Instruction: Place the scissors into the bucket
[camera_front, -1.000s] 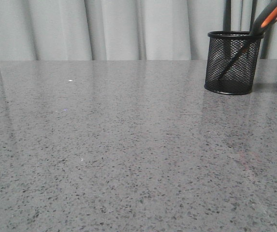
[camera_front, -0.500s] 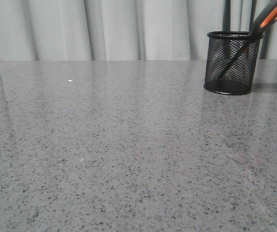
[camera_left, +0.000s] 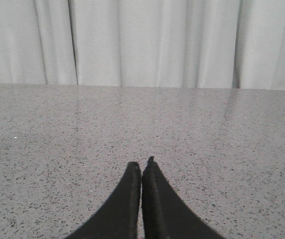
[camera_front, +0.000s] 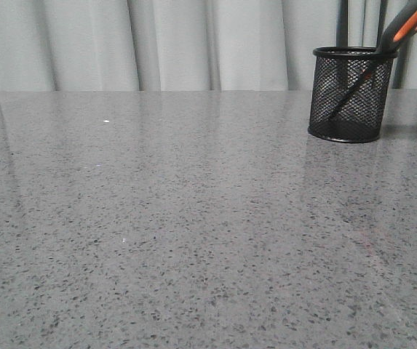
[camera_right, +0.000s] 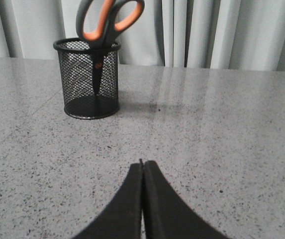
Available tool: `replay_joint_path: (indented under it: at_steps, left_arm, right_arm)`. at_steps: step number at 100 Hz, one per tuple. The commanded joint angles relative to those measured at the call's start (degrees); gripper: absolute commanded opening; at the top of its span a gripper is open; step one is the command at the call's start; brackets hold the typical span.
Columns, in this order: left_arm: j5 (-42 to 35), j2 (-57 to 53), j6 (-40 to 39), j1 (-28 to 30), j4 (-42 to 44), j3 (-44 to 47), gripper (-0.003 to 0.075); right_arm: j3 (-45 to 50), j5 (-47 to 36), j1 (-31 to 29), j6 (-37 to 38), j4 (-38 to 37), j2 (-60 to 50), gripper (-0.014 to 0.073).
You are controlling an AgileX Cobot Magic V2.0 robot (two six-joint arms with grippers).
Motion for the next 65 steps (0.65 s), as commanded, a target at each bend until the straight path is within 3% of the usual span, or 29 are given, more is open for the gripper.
replay_joint_path:
  at_steps: [1,65]
  left_arm:
    - [-4.5,-1.3,-0.2,0.1,-0.5,1.5,-0.0021]
    - [-4.5,-1.3,-0.2,0.1,-0.5,1.5,-0.0021]
  right_arm:
    - [1.0,-2.6,-0.2,0.2,-0.9,-1.4,-0.0073]
    - [1.0,-2.1,-0.2,0.2,-1.2,-1.4,-0.0073]
